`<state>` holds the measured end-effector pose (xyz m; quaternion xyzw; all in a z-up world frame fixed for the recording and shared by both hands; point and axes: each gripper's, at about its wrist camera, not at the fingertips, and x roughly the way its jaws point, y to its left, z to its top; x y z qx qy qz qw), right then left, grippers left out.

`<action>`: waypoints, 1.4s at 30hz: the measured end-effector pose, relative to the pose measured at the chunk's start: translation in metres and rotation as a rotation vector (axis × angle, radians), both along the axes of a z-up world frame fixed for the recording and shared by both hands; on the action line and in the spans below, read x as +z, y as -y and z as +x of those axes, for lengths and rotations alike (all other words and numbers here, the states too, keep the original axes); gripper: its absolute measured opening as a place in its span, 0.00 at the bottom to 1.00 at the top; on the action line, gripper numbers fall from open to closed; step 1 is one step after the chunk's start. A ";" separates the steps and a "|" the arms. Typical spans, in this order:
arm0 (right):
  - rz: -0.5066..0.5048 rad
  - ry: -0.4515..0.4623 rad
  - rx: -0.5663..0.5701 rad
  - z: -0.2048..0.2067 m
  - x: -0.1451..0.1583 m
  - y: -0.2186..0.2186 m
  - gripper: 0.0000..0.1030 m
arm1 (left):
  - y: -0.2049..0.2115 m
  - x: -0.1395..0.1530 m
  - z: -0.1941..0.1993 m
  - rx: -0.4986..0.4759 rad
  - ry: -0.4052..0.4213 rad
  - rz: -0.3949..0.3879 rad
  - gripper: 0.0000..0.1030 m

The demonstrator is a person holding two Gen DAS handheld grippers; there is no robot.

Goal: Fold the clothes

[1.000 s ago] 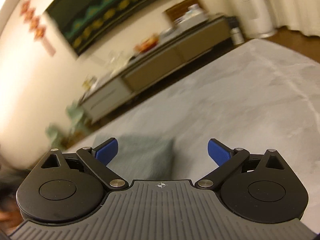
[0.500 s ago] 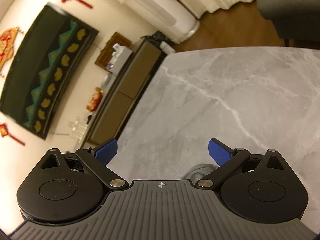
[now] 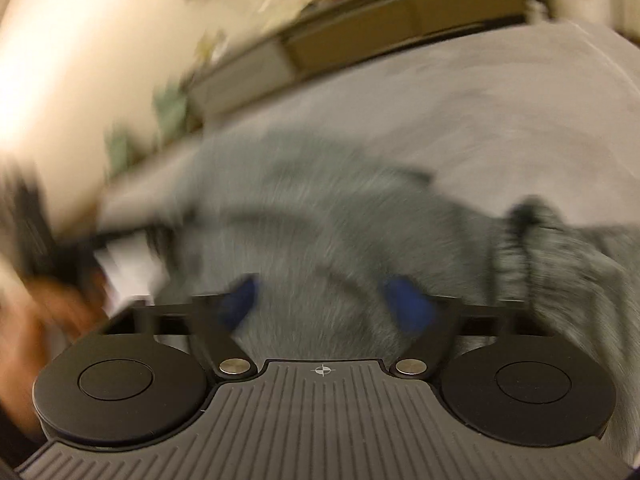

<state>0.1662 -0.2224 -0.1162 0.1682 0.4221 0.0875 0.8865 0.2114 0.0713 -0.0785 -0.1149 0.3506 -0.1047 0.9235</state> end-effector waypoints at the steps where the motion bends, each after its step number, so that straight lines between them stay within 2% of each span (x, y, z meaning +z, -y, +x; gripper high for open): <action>1: -0.026 -0.018 0.015 0.005 -0.005 -0.004 0.19 | -0.011 0.013 -0.001 0.021 0.031 -0.039 0.03; 2: -0.046 -0.028 -0.010 0.008 -0.008 0.000 0.13 | -0.023 0.027 -0.002 0.042 0.063 -0.079 0.03; 5: -0.127 -0.047 -0.115 0.016 -0.012 0.021 0.12 | -0.057 0.069 -0.006 0.110 0.163 -0.186 0.03; 9: -0.253 -0.061 -0.264 0.021 -0.015 0.054 0.11 | -0.102 0.144 -0.024 0.236 0.343 -0.235 0.03; 11: -0.271 -0.058 -0.292 0.021 -0.015 0.058 0.15 | -0.107 0.176 -0.031 0.233 0.407 -0.234 0.03; 13: -0.245 -0.031 -0.292 0.019 -0.008 0.057 0.18 | -0.080 0.202 -0.031 0.153 0.444 -0.222 0.03; 14: -0.205 -0.009 -0.286 0.015 -0.002 0.056 0.30 | -0.066 0.215 -0.033 0.109 0.464 -0.212 0.02; 15: -0.151 0.021 -0.278 0.013 0.006 0.054 0.38 | -0.046 0.223 -0.037 0.043 0.482 -0.198 0.02; 16: -0.109 0.051 -0.280 0.012 0.012 0.054 0.48 | -0.017 0.225 -0.043 -0.056 0.495 -0.178 0.02; 17: -0.067 0.079 -0.283 0.011 0.018 0.054 0.52 | 0.012 0.227 -0.049 -0.155 0.507 -0.157 0.01; 19: 0.016 0.117 -0.311 0.009 0.027 0.059 0.53 | 0.069 0.231 -0.062 -0.352 0.529 -0.115 0.00; 20: 0.064 0.129 -0.334 0.005 0.031 0.063 0.53 | 0.098 0.224 -0.069 -0.447 0.514 -0.078 0.01; 21: 0.120 0.134 -0.369 0.003 0.032 0.071 0.55 | 0.128 0.203 -0.076 -0.534 0.462 -0.018 0.01; 23: 0.200 0.126 -0.442 -0.005 0.030 0.090 0.65 | 0.179 0.160 -0.090 -0.685 0.355 0.090 0.10; 25: 0.249 0.112 -0.539 -0.016 0.024 0.118 0.66 | 0.184 0.116 -0.105 -0.712 0.275 0.107 0.12; 27: 0.246 0.106 -0.601 -0.025 0.022 0.139 0.67 | 0.160 0.082 -0.119 -0.671 0.220 0.070 0.22; 29: 0.205 0.125 -0.601 -0.027 0.023 0.148 0.69 | 0.116 0.064 -0.128 -0.564 0.182 0.033 0.41; 30: 0.168 0.137 -0.580 -0.026 0.026 0.147 0.71 | 0.090 0.057 -0.130 -0.496 0.160 0.014 0.45; 32: 0.107 0.155 -0.524 -0.022 0.030 0.135 0.83 | 0.034 0.049 -0.130 -0.321 0.115 -0.008 0.56; 33: 0.084 0.157 -0.484 -0.020 0.033 0.125 0.83 | 0.006 0.046 -0.129 -0.225 0.092 -0.017 0.59; 34: 0.077 0.157 -0.439 -0.019 0.034 0.114 0.83 | -0.022 0.044 -0.130 -0.126 0.068 -0.019 0.68; 35: 0.071 0.156 -0.393 -0.018 0.036 0.102 0.83 | -0.041 0.041 -0.133 -0.044 0.055 0.009 0.73; 36: 0.068 0.157 -0.351 -0.017 0.037 0.089 0.84 | -0.054 0.036 -0.133 0.009 0.059 0.068 0.75; 38: 0.057 0.160 -0.278 -0.013 0.038 0.064 0.85 | -0.079 0.025 -0.132 0.115 0.065 0.185 0.87; 39: 0.048 0.163 -0.248 -0.010 0.038 0.052 0.86 | -0.086 0.019 -0.130 0.141 0.063 0.250 0.88; 40: 0.036 0.166 -0.229 -0.016 0.040 0.040 0.87 | -0.088 0.011 -0.126 0.122 0.048 0.310 0.89; 42: 0.010 0.165 -0.203 -0.013 0.038 0.022 0.87 | -0.090 -0.005 -0.122 0.067 0.008 0.376 0.89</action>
